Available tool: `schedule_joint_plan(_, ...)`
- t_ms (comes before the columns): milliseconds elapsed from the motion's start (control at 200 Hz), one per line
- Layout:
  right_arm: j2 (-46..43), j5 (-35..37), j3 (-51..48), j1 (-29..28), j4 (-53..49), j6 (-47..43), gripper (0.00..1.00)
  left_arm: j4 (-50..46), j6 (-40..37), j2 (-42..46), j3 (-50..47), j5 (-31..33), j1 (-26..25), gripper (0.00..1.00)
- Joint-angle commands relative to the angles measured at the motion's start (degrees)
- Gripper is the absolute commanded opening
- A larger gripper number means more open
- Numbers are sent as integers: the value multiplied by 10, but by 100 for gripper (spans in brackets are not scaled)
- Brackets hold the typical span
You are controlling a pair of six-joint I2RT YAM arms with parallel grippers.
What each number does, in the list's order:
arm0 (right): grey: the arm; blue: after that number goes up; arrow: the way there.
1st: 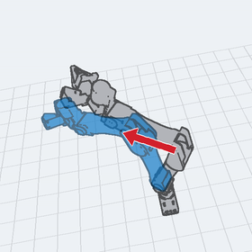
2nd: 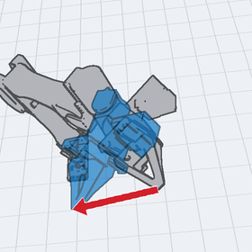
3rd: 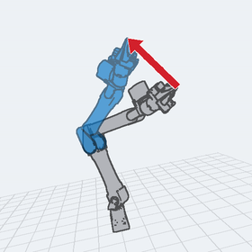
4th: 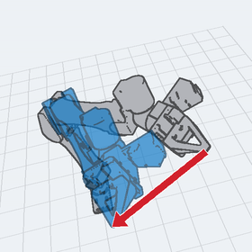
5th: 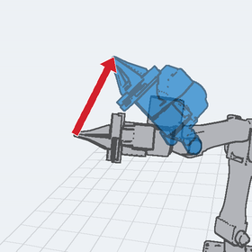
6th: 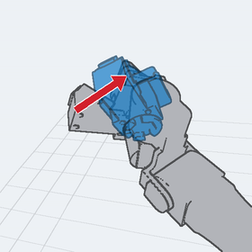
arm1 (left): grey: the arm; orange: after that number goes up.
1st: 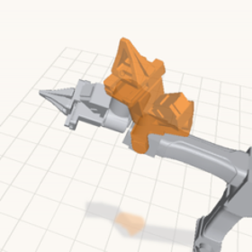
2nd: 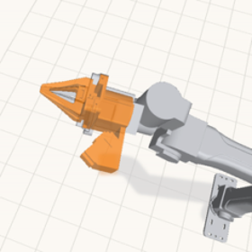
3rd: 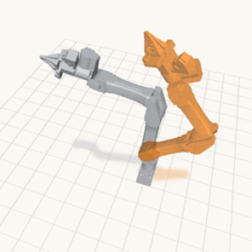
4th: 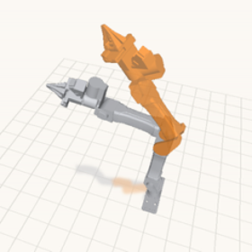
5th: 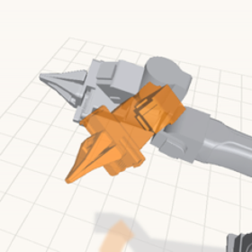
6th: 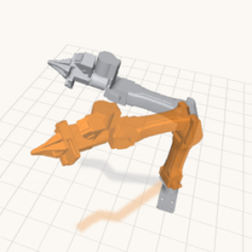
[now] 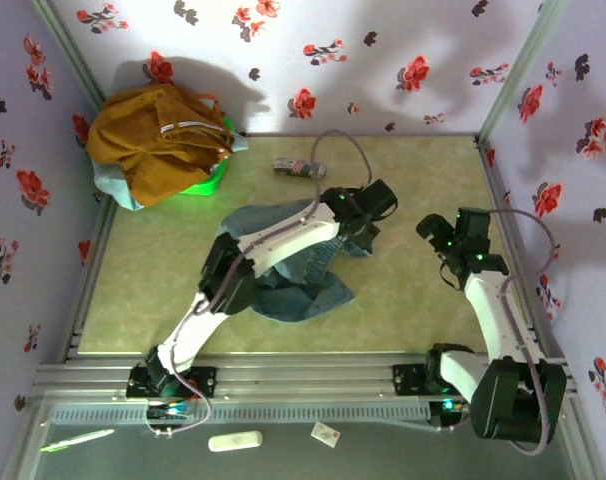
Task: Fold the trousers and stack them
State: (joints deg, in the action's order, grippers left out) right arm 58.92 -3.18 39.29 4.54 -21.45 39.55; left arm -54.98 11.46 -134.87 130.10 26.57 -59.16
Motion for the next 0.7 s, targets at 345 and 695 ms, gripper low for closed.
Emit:
schedule_joint_plan(345,-5,-56,-1,5,23,-5,92,-53,-82,-3,37,-24,61,0)
schedule_joint_plan(695,-18,-95,-2,-30,39,11,85,21,75,361,-251,-5,207,0)
